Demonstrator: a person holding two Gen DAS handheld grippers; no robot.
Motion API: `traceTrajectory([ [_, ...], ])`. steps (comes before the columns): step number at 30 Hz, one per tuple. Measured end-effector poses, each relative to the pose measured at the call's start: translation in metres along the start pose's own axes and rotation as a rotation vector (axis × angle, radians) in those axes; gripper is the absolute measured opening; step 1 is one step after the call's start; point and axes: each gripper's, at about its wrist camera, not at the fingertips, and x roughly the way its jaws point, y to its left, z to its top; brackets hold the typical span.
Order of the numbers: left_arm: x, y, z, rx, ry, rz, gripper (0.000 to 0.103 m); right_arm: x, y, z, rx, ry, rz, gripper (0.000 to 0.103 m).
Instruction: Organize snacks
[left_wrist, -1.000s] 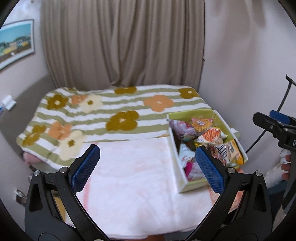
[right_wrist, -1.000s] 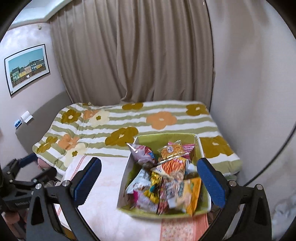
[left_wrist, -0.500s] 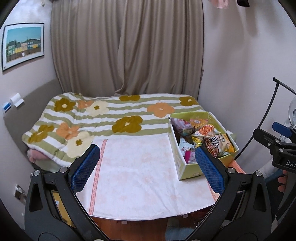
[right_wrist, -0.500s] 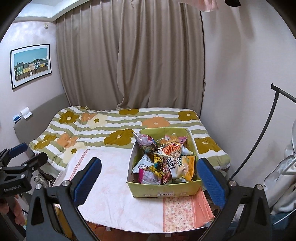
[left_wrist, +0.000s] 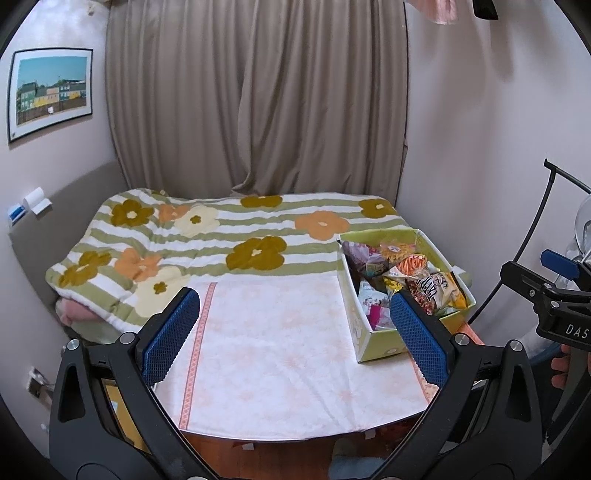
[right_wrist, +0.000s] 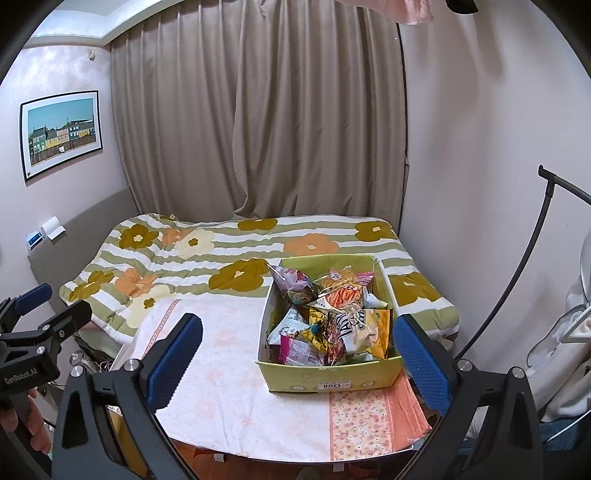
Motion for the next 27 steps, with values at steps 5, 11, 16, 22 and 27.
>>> traceTrajectory([
  [5, -0.0005, -0.0002, -0.0012, 0.002, -0.003, 0.003, 0.102, 0.0011, -0.0008, 0.0005, 0.0, 0.0, -0.001, 0.103],
  [11, 0.0001, 0.003, -0.0011, 0.005, -0.007, 0.007, 0.102, 0.0011, -0.002, 0.0003, -0.001, 0.0, -0.002, 0.103],
  [16, 0.0004, 0.0059, -0.0011, 0.002, -0.007, 0.009, 0.102, 0.0012, -0.0005, 0.0014, -0.004, 0.0, -0.007, 0.103],
  [22, 0.0013, 0.0067, -0.001, 0.003, -0.007, 0.008, 0.102, 0.002, -0.0003, 0.002, -0.002, 0.0, -0.008, 0.103],
  [27, 0.0039, 0.0089, -0.0002, 0.005, -0.01, 0.006, 0.102, 0.002, -0.001, 0.0022, -0.003, -0.001, -0.008, 0.103],
])
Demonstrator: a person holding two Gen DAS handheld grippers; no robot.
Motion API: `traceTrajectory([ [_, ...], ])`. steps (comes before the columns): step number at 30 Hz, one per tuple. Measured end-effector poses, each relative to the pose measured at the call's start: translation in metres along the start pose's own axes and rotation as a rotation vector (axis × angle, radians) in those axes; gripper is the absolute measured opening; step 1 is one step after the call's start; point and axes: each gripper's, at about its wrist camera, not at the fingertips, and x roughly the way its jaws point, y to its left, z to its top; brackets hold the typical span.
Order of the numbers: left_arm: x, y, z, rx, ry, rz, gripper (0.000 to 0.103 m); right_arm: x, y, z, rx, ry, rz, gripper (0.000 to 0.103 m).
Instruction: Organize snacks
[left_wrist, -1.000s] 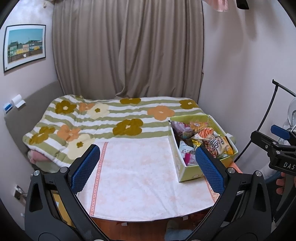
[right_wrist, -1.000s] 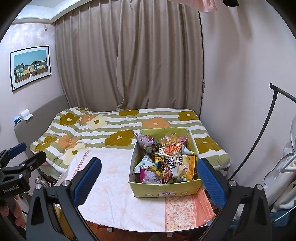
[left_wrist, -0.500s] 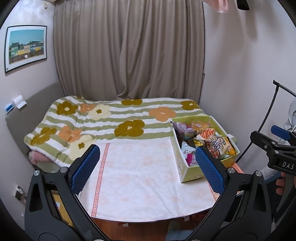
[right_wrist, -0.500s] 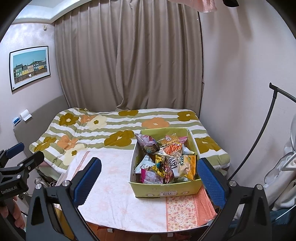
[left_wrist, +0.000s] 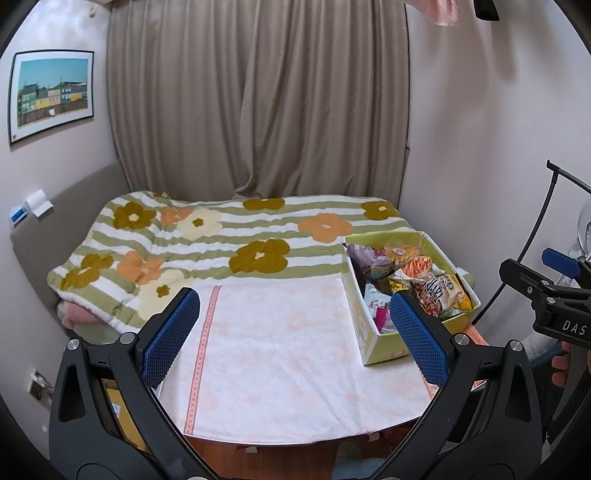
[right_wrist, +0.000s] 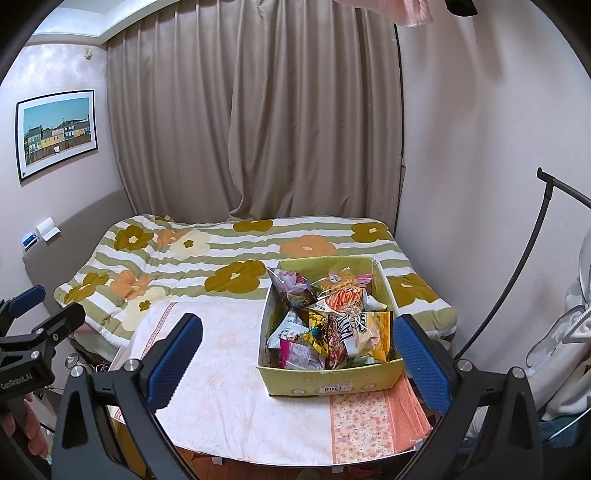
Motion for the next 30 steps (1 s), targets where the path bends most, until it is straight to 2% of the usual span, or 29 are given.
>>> traceTrajectory([
  [30, 0.0026, 0.005, -0.0043, -0.013, 0.005, 0.021, 0.102, 0.0032, 0.0027, 0.002, 0.0, 0.003, -0.001, 0.103],
])
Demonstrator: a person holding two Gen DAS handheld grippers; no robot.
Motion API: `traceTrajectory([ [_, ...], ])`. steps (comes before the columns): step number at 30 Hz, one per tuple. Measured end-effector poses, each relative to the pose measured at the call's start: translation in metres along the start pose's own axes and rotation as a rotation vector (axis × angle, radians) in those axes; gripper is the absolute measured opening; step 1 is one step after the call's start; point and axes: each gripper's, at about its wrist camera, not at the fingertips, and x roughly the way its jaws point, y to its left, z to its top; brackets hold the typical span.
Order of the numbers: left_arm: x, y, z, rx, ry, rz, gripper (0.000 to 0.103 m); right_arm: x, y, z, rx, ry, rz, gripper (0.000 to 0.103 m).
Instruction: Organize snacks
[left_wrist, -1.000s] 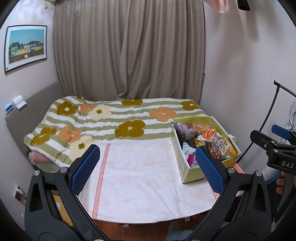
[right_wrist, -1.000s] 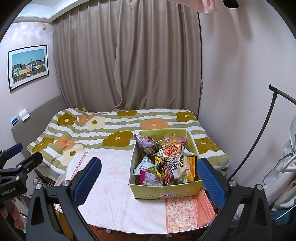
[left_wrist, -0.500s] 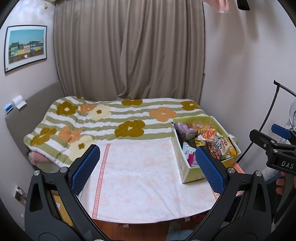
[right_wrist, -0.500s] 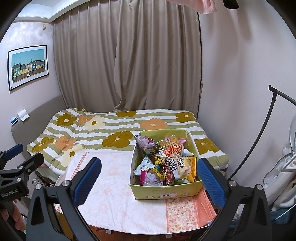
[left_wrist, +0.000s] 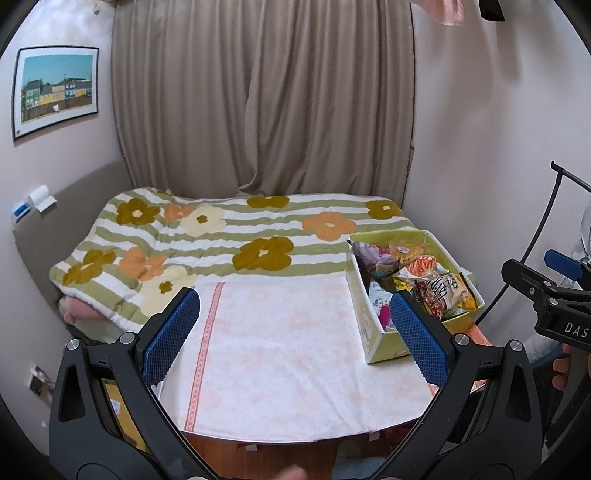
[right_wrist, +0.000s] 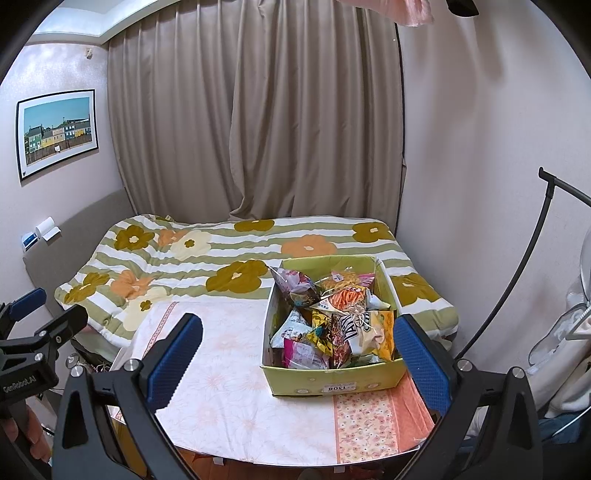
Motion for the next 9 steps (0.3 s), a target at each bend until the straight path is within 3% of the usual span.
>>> traceTrajectory([
  [9, 0.0054, 0.0057, -0.0071, -0.025, -0.003, 0.016, 0.102, 0.0014, 0.0006, -0.0004, 0.001, 0.006, 0.003, 0.103],
])
